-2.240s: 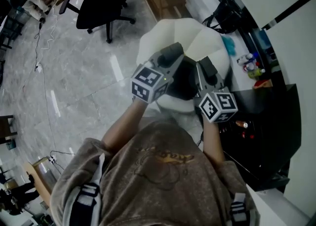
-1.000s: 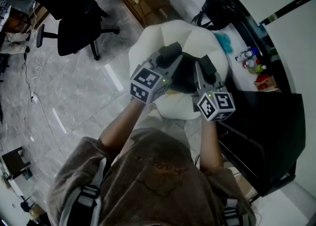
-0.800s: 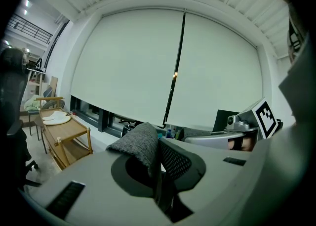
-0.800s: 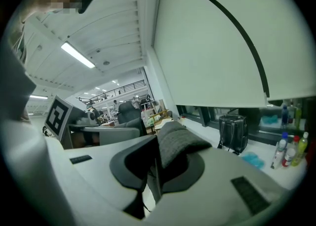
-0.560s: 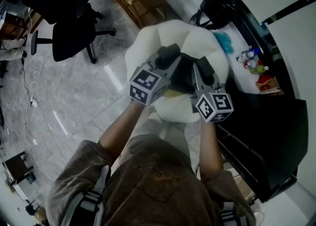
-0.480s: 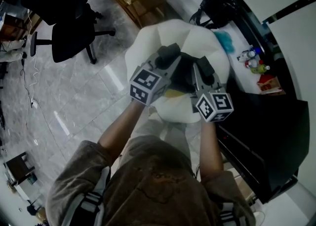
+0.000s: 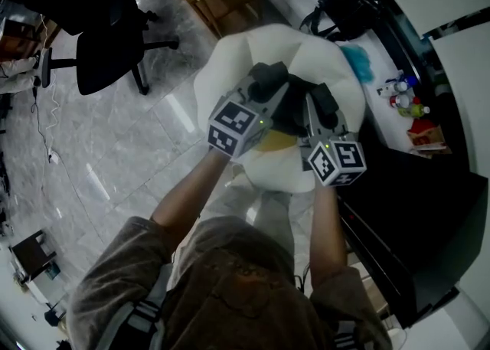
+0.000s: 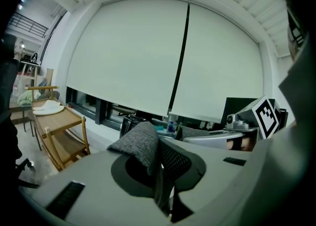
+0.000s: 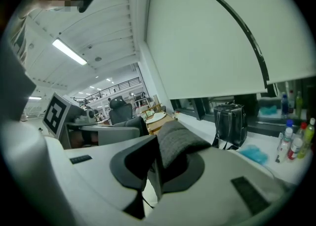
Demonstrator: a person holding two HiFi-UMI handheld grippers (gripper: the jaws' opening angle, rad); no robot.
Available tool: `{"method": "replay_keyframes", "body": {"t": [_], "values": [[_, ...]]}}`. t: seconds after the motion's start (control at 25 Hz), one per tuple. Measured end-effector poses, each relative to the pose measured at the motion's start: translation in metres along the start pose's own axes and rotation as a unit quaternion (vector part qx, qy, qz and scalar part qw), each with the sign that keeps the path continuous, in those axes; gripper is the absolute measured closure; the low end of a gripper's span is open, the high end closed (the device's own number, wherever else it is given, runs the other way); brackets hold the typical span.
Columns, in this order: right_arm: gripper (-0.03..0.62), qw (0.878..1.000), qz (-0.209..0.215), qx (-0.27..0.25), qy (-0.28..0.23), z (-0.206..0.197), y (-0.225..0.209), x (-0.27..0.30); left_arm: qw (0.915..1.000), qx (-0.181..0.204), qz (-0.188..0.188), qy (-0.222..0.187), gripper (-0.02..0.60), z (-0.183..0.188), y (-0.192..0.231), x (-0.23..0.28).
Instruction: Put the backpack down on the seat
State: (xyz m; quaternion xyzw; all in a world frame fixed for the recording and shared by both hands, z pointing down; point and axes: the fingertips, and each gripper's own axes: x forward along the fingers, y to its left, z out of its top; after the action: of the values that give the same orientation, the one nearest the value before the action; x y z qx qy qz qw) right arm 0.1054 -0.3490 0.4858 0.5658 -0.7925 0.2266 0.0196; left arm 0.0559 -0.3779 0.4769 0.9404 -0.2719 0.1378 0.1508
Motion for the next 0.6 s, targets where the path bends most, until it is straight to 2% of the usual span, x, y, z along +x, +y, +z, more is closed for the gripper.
{"method": "replay_keyframes", "body": {"t": [0.44, 0.6], "values": [[0.563, 1.0, -0.009, 0.008, 0.013, -0.03, -0.025, 0.038, 0.9998, -0.009, 0.003, 0.016, 0.549, -0.032, 0.031, 0.034], [0.563, 1.0, -0.016, 0.009, 0.008, -0.035, -0.035, 0.044, 0.9999, 0.002, -0.005, 0.015, 0.549, -0.037, 0.03, 0.045]]}}
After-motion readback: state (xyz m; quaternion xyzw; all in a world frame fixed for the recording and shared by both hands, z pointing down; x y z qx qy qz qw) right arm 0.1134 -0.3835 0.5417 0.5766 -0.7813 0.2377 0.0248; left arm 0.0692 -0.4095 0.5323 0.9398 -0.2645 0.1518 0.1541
